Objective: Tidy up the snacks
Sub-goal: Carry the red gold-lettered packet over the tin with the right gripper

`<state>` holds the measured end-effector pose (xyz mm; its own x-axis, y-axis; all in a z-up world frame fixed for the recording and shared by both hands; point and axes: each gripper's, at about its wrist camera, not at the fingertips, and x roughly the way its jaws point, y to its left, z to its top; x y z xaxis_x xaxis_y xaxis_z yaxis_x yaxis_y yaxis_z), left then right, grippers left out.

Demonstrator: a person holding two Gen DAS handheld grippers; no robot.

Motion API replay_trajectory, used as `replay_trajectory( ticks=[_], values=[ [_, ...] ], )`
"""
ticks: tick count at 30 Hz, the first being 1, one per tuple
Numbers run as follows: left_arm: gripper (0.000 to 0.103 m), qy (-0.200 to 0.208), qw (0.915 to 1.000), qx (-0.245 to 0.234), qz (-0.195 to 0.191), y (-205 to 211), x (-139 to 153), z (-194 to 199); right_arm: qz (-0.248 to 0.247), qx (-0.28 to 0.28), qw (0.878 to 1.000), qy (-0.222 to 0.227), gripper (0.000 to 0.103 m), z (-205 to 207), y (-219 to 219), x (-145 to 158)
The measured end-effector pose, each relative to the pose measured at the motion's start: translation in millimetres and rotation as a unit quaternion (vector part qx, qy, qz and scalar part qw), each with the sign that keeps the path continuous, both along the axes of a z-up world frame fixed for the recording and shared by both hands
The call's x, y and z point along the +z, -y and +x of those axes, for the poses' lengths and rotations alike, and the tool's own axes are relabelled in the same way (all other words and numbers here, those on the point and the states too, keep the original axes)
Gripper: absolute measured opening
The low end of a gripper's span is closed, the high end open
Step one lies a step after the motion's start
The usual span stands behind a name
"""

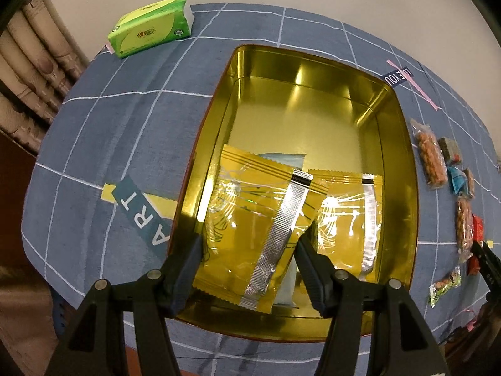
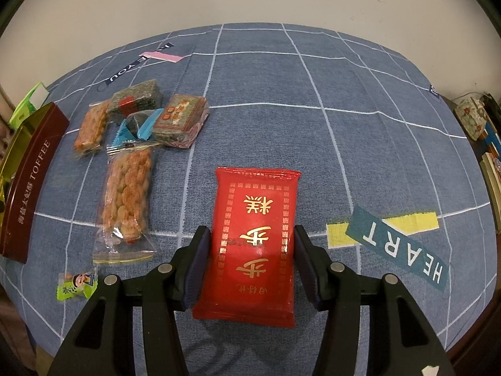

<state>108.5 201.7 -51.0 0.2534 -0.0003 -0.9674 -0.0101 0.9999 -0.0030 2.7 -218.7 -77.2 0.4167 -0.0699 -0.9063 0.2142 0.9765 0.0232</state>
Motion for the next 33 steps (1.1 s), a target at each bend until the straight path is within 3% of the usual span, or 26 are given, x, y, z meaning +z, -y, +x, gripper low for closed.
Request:
replay_trajectory(
  ticks=[12, 21, 28, 33],
  values=[
    [0.064, 0.011, 0.9998, -0.008, 0.01, 0, 0, -2, -0.007, -0.008, 1.0, -0.005, 0.041, 0, 0, 3],
    [0.064, 0.046, 0.9982, -0.019, 0.034, 4, 14, -9, -0.008, -0.028, 1.0, -0.007, 0.041, -2, 1, 12],
    [0.064, 0.066, 0.9974, -0.015, 0.026, -2, 22, -15, -0.01, -0.029, 0.999, 0.025, 0.041, 0, -7, 46],
    [0.064, 0.091, 0.9956, -0.01, 0.021, -3, 33, -26, -0.006, 0.01, 0.999, 0.051, 0.041, 10, -45, 76]
  ],
)
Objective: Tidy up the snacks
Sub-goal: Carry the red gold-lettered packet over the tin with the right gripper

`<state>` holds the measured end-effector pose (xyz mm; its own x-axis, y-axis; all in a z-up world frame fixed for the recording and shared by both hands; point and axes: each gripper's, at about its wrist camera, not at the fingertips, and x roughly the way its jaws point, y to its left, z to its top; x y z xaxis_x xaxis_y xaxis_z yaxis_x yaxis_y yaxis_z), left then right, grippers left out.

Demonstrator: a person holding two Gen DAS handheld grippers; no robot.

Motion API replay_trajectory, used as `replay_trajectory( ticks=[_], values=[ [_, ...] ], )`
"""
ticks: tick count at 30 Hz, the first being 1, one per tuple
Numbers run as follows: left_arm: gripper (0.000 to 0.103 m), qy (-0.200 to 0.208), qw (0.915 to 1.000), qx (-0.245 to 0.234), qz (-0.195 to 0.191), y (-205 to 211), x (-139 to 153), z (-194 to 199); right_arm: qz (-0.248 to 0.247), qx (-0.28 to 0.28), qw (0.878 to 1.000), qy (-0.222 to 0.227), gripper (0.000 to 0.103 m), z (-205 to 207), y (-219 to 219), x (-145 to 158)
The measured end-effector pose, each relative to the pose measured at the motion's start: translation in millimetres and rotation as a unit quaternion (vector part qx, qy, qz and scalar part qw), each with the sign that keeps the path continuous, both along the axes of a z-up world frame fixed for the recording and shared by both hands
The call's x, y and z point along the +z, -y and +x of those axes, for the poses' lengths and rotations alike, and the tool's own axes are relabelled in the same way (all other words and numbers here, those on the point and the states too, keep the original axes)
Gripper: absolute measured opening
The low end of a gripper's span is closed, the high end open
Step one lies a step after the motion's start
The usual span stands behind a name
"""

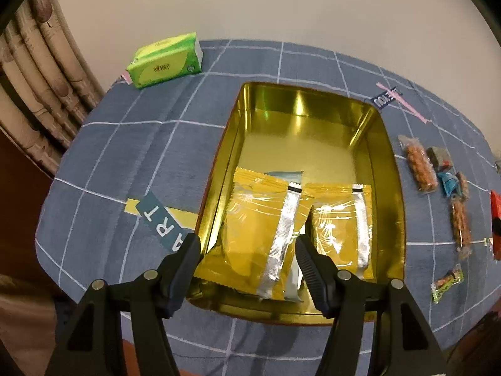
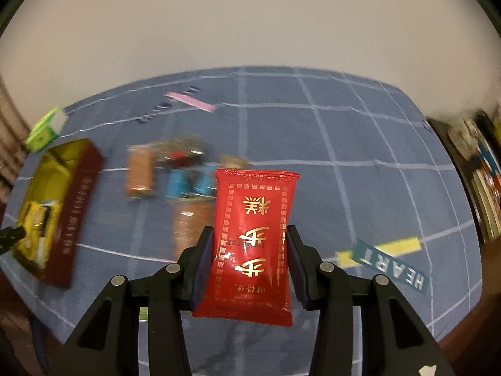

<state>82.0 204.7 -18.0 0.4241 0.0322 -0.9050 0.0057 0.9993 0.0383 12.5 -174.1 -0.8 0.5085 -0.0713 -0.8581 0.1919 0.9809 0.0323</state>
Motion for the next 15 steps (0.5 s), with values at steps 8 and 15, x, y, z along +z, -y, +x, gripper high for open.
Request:
replay_trajectory(
  ticks=[8, 15],
  values=[
    [0.064, 0.057, 0.9973, 0.046, 0.008, -23, 24, -16, 0.039, 0.101, 0.994, 0.011, 0.041, 20, -95, 18],
    [0.064, 0.061, 0.9918, 0.112, 0.007, -60, 26, -30, 0.058, 0.172, 0.983, 0.005, 0.041, 33, -182, 17]
  ],
)
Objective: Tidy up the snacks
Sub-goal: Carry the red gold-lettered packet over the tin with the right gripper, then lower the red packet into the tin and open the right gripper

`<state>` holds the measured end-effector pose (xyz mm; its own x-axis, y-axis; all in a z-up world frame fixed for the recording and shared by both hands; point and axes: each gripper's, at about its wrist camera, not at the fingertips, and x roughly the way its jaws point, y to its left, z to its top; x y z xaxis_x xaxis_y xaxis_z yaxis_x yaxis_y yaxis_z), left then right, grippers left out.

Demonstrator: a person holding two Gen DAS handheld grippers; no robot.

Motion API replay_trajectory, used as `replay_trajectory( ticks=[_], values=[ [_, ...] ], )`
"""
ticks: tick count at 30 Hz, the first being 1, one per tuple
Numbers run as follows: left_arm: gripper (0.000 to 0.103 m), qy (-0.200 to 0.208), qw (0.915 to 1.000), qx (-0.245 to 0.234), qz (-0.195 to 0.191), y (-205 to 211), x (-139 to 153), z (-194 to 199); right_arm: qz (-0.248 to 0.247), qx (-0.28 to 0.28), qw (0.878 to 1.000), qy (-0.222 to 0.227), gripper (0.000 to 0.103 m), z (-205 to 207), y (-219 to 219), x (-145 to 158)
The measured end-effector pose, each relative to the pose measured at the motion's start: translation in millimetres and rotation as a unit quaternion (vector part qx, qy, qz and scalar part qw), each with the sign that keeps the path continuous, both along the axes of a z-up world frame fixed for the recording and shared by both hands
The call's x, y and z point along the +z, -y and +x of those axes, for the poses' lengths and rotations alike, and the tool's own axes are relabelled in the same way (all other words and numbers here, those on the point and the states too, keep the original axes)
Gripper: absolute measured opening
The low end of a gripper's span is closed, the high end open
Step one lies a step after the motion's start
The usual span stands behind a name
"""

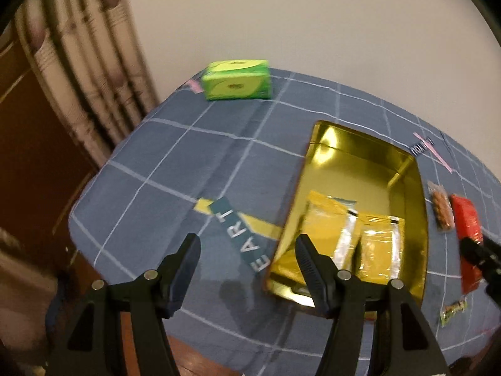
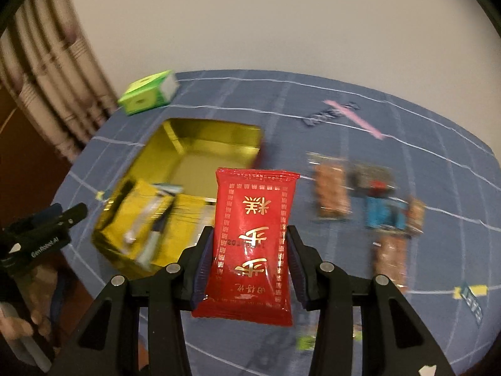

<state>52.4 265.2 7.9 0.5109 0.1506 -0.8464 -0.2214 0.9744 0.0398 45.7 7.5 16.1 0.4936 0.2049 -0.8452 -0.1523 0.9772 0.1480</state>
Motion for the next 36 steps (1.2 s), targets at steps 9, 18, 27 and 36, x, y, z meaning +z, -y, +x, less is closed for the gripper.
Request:
replay_trajectory(
  ticks=[9, 18, 27, 36],
  values=[
    [0.064, -0.007, 0.9978, 0.064, -0.015, -34, -3, -11, -0.006, 0.025, 1.0, -0.018, 0.041, 13, -61, -15],
    [0.064, -0.018, 0.9967, 0.078, -0.012, -38, -8, -10, -0.027, 0.036, 0.998, -0.033, 0.041, 19, -80, -36],
    [0.064, -0.024, 0.9962, 0.082, -0.014, -39, -11, -9, -0.042, 0.037, 0.997, -0.044, 0.041, 29, -90, -52],
    [0.064, -0.03, 0.996, 0.082, -0.018, -40, -12, -9, -0.057, 0.047, 0.996, -0.048, 0.041, 32, -95, -60]
  ],
)
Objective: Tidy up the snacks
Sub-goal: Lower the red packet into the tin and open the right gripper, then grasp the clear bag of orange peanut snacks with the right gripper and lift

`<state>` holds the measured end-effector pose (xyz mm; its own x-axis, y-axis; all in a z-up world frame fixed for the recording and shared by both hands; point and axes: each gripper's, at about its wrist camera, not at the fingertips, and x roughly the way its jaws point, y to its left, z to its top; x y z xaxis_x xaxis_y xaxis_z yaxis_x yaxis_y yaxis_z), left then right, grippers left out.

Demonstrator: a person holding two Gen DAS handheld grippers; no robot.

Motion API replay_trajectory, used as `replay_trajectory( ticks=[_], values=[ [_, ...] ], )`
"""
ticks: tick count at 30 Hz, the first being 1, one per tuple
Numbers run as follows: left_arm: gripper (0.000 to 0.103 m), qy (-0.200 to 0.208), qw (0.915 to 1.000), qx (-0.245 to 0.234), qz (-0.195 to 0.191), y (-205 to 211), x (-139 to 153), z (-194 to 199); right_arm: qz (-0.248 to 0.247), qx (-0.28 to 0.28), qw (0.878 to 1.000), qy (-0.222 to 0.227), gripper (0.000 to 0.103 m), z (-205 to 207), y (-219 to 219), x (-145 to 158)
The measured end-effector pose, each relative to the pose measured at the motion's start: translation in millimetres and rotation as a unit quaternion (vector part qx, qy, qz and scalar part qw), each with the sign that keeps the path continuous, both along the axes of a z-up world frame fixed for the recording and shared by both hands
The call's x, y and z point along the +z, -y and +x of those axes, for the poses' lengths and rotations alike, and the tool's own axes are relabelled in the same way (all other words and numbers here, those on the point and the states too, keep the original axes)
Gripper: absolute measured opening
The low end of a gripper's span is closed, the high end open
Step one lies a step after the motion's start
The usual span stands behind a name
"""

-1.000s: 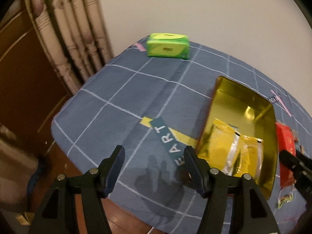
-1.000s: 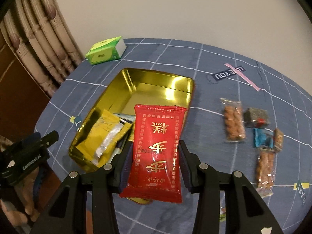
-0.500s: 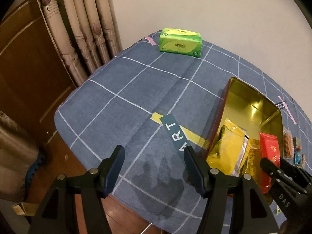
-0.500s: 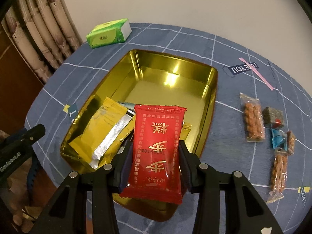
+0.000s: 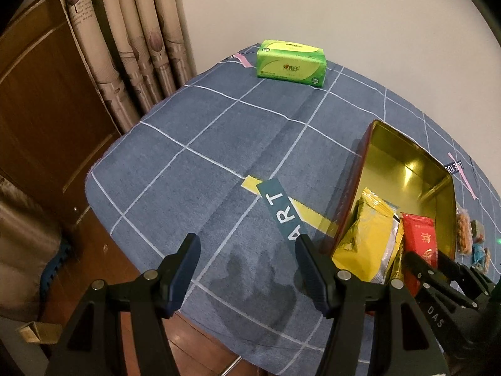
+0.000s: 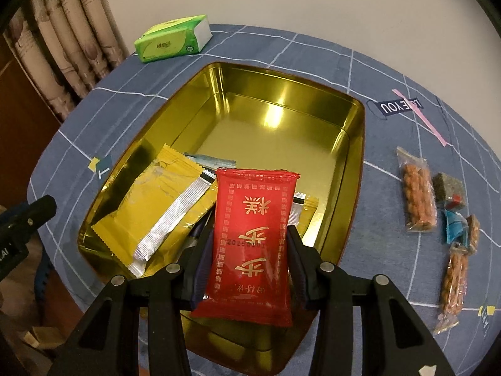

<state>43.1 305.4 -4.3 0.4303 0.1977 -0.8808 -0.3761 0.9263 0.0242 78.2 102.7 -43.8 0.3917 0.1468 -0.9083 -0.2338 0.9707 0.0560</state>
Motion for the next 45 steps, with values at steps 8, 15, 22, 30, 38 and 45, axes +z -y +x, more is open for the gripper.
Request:
replay_trajectory(
  ticks=[8, 15, 22, 30, 38, 45],
  values=[
    [0.064, -0.006, 1.0, -0.005, 0.001, 2, -1, 2, 0.007, -0.001, 1.0, -0.002, 0.046, -1, 3, 0],
    [0.064, -0.005, 0.9999, -0.01, 0.0, 5, -2, 2, 0.004, 0.006, 1.0, 0.017, 0.056, -5, 3, 10],
    [0.064, -0.004, 0.9999, -0.015, 0.005, 7, -2, 2, 0.027, 0.002, 0.999, 0.037, 0.056, -13, 15, 30],
    [0.064, -0.005, 0.9997, -0.021, 0.011, 10, -2, 3, 0.035, -0.015, 0.998, 0.054, 0.056, -20, 51, 48],
    [0.064, -0.006, 0.9996, -0.024, 0.017, 13, -1, 3, 0.008, -0.07, 0.996, 0.055, 0.057, -25, 126, 44],
    [0.064, -0.01, 0.9991, -0.032, 0.027, 18, -3, 3, -0.015, -0.124, 0.992, 0.029, 0.057, -32, 198, 19]
  ],
)
